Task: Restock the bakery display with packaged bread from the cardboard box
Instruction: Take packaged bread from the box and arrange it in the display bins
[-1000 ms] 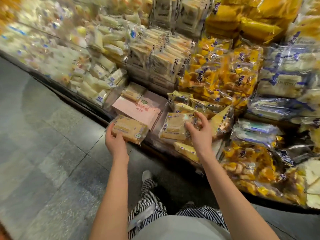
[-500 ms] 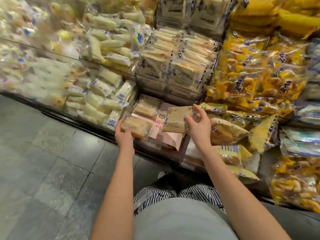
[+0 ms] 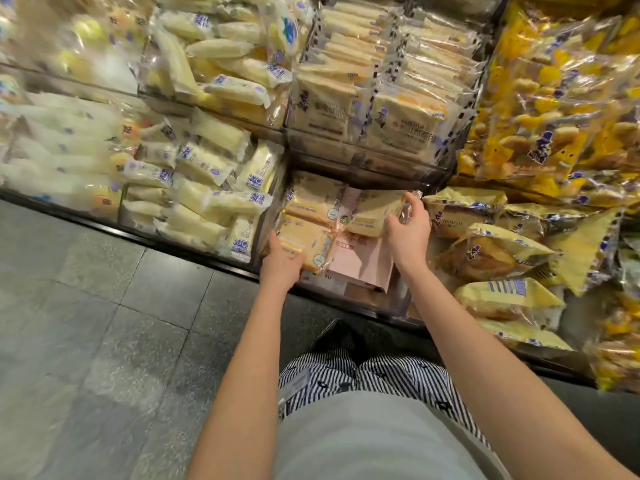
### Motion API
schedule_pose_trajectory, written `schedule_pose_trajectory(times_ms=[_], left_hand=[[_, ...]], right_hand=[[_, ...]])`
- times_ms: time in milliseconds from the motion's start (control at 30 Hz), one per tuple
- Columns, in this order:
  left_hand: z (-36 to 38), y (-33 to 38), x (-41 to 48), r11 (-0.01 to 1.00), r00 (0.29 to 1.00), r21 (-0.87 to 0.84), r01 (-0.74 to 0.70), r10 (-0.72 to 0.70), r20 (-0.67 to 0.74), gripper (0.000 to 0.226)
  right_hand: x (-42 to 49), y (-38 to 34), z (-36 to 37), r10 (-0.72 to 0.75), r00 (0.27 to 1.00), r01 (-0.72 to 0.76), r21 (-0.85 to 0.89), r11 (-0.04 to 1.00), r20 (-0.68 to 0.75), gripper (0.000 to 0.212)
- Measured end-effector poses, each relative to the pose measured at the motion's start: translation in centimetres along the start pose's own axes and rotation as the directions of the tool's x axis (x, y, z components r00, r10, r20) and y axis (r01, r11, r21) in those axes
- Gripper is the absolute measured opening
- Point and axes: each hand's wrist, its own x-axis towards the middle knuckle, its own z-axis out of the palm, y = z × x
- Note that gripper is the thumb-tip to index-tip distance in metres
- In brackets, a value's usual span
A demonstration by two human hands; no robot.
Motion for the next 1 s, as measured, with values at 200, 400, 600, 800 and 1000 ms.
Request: schedule_pose_trajectory(times_ms=[200, 400, 600, 800, 1000], left_hand=[[-0.3, 1.0, 0.4, 0.909, 0.987, 0.413, 0.057, 0.01, -0.159, 0.069], [1.6, 0.4, 0.7, 0.85, 0.911, 0.448, -0.278, 0.381, -0.156, 0.064], [3.7, -1.0, 1.2, 0.784, 0.917, 0.534, -0.318, 0.397, -0.037, 0.092], [2.7, -0.9, 2.1, 0.826, 0.932, 0.49, -0.279, 0.356, -0.07, 0.097], [2.4, 0.7, 1.5, 0.878, 0.922, 0.388, -0.281, 0.36, -0.146, 0.075]], right_hand=[[0.2, 1.5, 1.5, 0.043, 0.993, -0.012, -0.263, 0.965, 0.109, 0.054], [-0.1, 2.6, 2.9, -0.068, 0.983, 0.15, -0.534, 0.832, 0.169, 0.053], [0.1, 3.3, 3.8, -0.015, 0.951, 0.205, -0.589, 0.781, 0.31, 0.052], [0.7, 1.8, 4.1, 0.059, 0.929, 0.196, -0.62, 0.76, 0.366, 0.051], [0.2, -0.5, 2.2, -0.017, 0.943, 0.2, -0.527, 0.826, 0.332, 0.046]])
